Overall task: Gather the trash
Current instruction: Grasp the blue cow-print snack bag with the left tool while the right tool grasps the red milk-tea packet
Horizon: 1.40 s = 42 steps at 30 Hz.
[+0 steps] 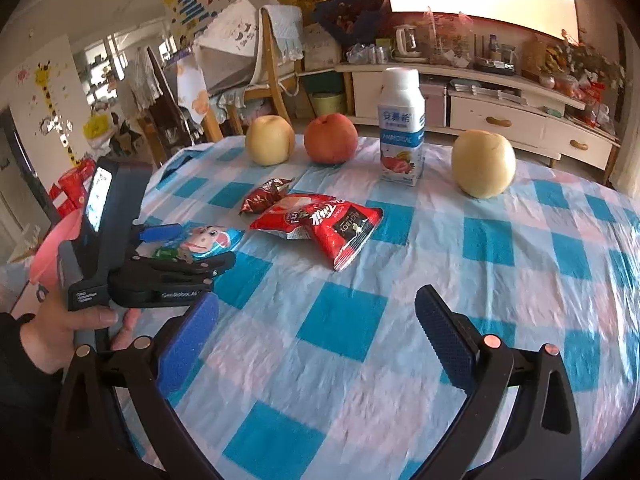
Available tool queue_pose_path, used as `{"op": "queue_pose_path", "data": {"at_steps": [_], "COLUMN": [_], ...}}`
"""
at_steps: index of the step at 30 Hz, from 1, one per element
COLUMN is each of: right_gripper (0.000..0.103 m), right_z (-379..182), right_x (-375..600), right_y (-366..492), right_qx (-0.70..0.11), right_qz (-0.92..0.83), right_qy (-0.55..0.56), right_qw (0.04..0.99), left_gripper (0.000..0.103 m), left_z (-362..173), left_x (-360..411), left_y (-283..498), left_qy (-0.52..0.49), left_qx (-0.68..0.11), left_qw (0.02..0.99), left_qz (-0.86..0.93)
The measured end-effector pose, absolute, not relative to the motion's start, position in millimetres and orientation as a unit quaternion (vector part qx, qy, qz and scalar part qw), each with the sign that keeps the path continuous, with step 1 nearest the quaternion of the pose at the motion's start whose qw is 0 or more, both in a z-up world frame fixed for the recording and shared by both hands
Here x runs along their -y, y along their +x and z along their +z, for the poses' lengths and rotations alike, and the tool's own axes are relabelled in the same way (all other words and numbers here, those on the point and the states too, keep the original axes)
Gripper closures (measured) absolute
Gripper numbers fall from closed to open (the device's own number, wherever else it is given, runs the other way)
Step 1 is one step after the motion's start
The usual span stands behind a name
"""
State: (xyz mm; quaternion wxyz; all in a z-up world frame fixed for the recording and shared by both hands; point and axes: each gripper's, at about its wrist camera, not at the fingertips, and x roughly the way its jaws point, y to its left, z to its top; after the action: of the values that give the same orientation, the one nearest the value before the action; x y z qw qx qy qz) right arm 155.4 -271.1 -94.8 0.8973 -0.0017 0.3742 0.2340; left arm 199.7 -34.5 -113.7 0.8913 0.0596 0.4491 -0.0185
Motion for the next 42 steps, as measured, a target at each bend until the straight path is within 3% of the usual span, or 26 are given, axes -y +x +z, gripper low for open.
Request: {"op": "queue_pose_path", "data": {"at_steps": [3, 7, 14, 18, 31, 33, 38, 42], "right_gripper": [0.004, 0.004, 0.004, 0.004, 0.004, 0.008, 0.039, 0.041], "right_z": [-102.5, -114.0, -122.3, -125.2, -148.4, -148.7, -143.8, -138.8], "right_x": [266.4, 260.3, 240.4, 220.9, 190.5, 192.8, 201.4, 206.9], "right_y": [169.6, 186.7, 219.7, 236.3, 281.3, 281.0, 266.1, 251.8], "right_qx": [-0.385, -0.399, -0.400, -0.396, -0.415, -0.413, -0.411, -0.409], "right_qz": [0.238, 0.246, 0.264, 0.295, 0.352, 0.355, 0.361, 0.363], "right_qy": [-0.015, -0.034, -0.064, -0.083, -0.195, -0.191, -0.179, -0.171], "right_qw": [0.892, 0.883, 0.876, 0.865, 0.816, 0.817, 0.818, 0.819], "left_gripper": [0.009, 0.026, 0.034, 0.047, 0.051, 0.053, 0.058, 0.061], "left_z": [-113.9, -111.2, -105.9, -95.5, -90.4, -89.1, -84.5, -81.7], "left_x": [31.5, 26.9, 23.1, 22.8, 3.4, 1.9, -0.2, -1.4], "left_y": [200.8, 196.8, 195.5, 192.7, 193.9, 193.5, 191.4, 191.0], "left_qy": [0.050, 0.046, 0.038, 0.045, 0.011, 0.009, 0.004, -0.001], "left_qx": [-0.451, -0.444, -0.441, -0.431, -0.432, -0.430, -0.423, -0.421], "left_qw": [0.891, 0.895, 0.896, 0.901, 0.901, 0.902, 0.905, 0.906], "left_qz": [-0.023, -0.016, -0.025, -0.021, -0.031, -0.033, -0.033, -0.034]}}
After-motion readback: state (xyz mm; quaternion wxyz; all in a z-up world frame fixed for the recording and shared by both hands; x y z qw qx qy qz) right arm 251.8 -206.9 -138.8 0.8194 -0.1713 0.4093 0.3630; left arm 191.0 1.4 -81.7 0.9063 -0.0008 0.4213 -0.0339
